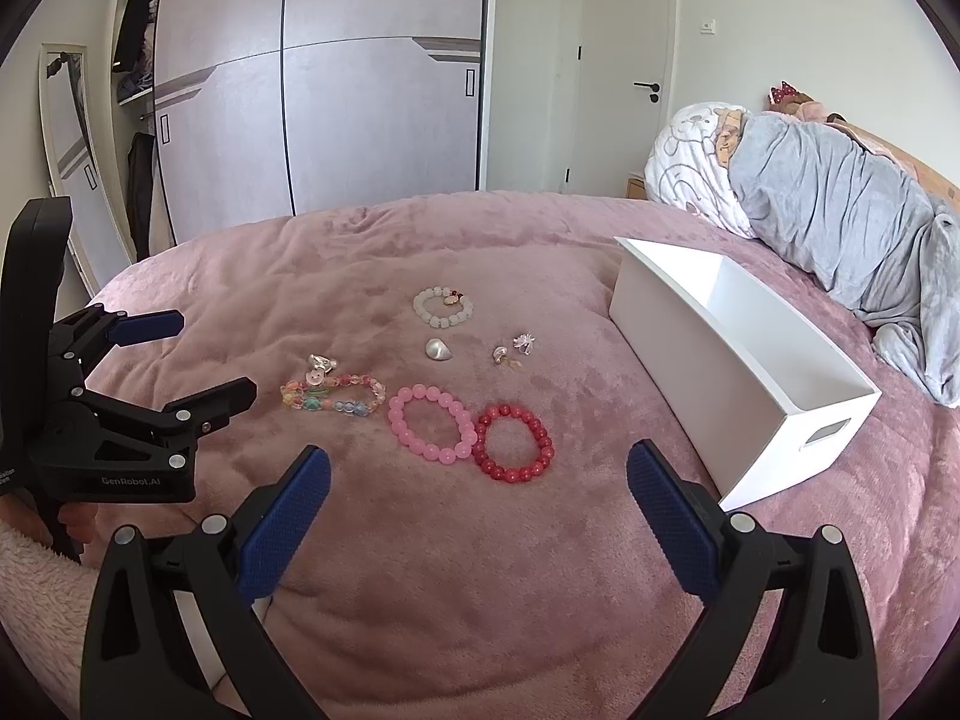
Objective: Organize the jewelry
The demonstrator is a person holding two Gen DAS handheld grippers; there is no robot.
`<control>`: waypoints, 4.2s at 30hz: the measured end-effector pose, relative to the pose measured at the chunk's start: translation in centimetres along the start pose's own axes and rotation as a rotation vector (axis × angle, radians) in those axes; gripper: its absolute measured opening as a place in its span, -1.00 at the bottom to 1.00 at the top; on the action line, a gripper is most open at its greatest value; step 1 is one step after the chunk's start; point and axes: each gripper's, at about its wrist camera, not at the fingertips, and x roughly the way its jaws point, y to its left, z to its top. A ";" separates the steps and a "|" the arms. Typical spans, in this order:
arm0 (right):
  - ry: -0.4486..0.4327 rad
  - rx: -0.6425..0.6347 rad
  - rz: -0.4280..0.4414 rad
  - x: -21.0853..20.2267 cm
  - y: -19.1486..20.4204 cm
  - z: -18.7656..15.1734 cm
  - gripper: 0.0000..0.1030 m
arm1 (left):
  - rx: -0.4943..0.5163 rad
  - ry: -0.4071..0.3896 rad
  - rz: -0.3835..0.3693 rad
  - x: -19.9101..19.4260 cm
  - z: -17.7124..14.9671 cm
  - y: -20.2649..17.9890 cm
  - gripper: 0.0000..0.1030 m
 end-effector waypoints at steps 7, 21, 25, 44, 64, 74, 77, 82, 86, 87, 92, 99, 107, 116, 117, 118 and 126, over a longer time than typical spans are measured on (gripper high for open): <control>0.001 -0.001 0.001 0.0 -0.1 0.0 0.90 | -0.004 -0.003 -0.002 -0.2 0.2 -0.2 0.93; 0.001 0.001 -0.001 0.1 -0.1 -0.1 0.90 | -0.013 0.001 -0.004 -0.2 0.4 -0.1 0.93; 0.000 0.002 0.000 0.1 -0.1 -0.1 0.90 | -0.013 0.000 -0.006 -0.1 0.4 0.0 0.93; 0.028 -0.026 -0.004 4.8 -1.9 3.4 0.77 | -0.006 0.038 -0.027 4.2 2.0 1.5 0.93; 0.217 -0.119 0.203 16.9 -0.7 3.0 -0.02 | -0.045 0.201 -0.103 11.6 0.3 3.6 0.45; 0.312 -0.200 0.223 21.2 0.5 2.2 -0.20 | -0.056 0.241 -0.189 13.6 -0.7 3.9 0.01; 0.325 -0.200 0.247 21.6 0.6 2.0 -0.37 | -0.066 0.251 -0.199 13.9 -0.9 4.1 -0.47; 0.332 -0.170 0.283 21.7 0.8 2.0 -0.74 | -0.071 0.255 -0.218 13.7 -1.2 3.9 -0.63; 0.314 -0.128 0.296 20.8 0.4 2.0 -0.76 | -0.104 0.253 -0.241 13.2 -1.2 4.4 -0.64; 0.305 -0.121 0.293 20.3 0.2 2.1 -0.76 | -0.111 0.250 -0.244 12.9 -1.1 4.5 -0.64; 0.248 -0.082 0.310 17.5 -0.9 3.3 -0.76 | -0.098 0.202 -0.262 10.7 0.3 4.5 -0.64; 0.138 -0.032 0.324 11.6 -3.2 5.7 -0.76 | -0.066 0.109 -0.322 7.8 4.8 3.3 -0.64; 0.020 0.017 0.269 5.8 -7.0 8.4 -0.76 | -0.040 0.025 -0.407 5.6 10.4 0.0 -0.64; -0.082 0.092 0.158 1.2 -12.8 9.9 -0.76 | 0.051 -0.002 -0.476 5.1 16.3 -5.6 -0.64; -0.091 0.104 0.145 1.0 -13.6 10.0 -0.76 | 0.070 -0.005 -0.474 5.1 16.9 -6.2 -0.64; -0.100 0.116 0.133 0.7 -14.5 10.0 -0.76 | 0.089 -0.009 -0.472 5.0 17.5 -6.9 -0.64; -0.152 0.194 0.057 -0.5 -20.2 9.5 -0.76 | 0.143 -0.032 -0.495 5.3 23.3 -11.7 -0.64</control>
